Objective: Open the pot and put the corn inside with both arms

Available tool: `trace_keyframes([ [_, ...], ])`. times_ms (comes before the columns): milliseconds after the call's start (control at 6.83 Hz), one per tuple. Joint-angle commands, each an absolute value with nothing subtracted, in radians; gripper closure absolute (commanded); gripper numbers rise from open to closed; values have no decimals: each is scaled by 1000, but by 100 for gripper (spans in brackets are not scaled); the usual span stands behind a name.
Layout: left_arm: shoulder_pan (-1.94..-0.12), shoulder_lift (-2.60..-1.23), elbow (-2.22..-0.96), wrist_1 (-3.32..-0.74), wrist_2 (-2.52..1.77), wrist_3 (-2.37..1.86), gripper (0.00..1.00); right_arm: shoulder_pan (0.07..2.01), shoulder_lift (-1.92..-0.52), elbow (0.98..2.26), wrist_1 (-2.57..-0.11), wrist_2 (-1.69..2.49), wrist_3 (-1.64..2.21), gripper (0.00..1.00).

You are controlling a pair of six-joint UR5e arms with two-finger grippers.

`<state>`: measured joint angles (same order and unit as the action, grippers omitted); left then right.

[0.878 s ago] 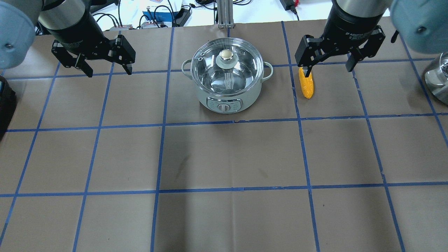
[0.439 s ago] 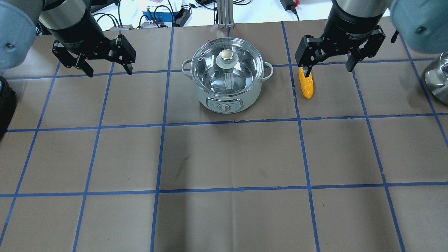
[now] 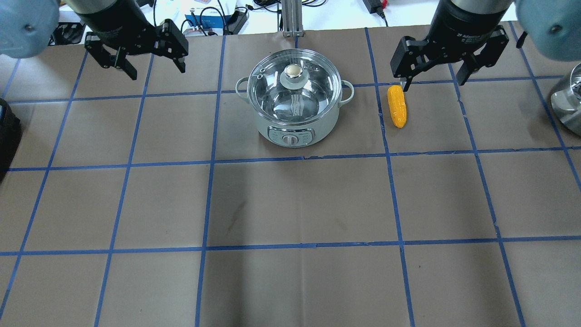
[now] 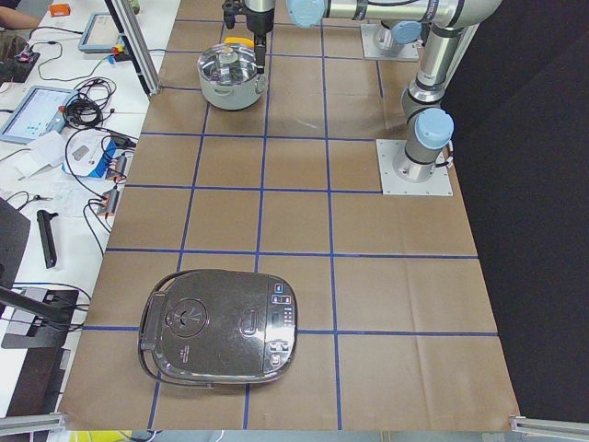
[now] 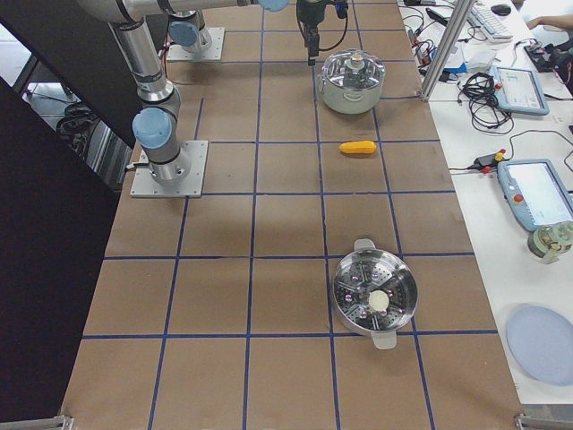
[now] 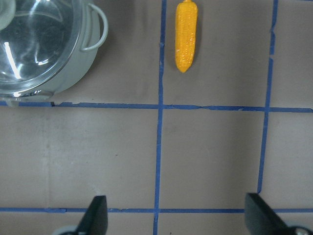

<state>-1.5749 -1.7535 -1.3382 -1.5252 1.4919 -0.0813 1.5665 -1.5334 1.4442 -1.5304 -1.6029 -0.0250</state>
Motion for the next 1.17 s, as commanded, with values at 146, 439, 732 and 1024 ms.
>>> trace_keyframes([
  [146,-1792,-2051,-1138,-1344,1460,-361,0,1476,-1314,1269,-1554,-1600,-52,3],
  [439,-1854,-2156,-1144,-1244,1463,-419,0,1476,-1145,1311,-1723,-1589,-54,8],
  [732,-1855,-2192,-1140,-1209,1463,-422,0,1477,-1051,1443,-2005,-1551,-55,8],
  [1024,-1856,-2195,-1150,-1207,1463,-433,11,1482,-956,1506,-2187,-1551,-57,8],
])
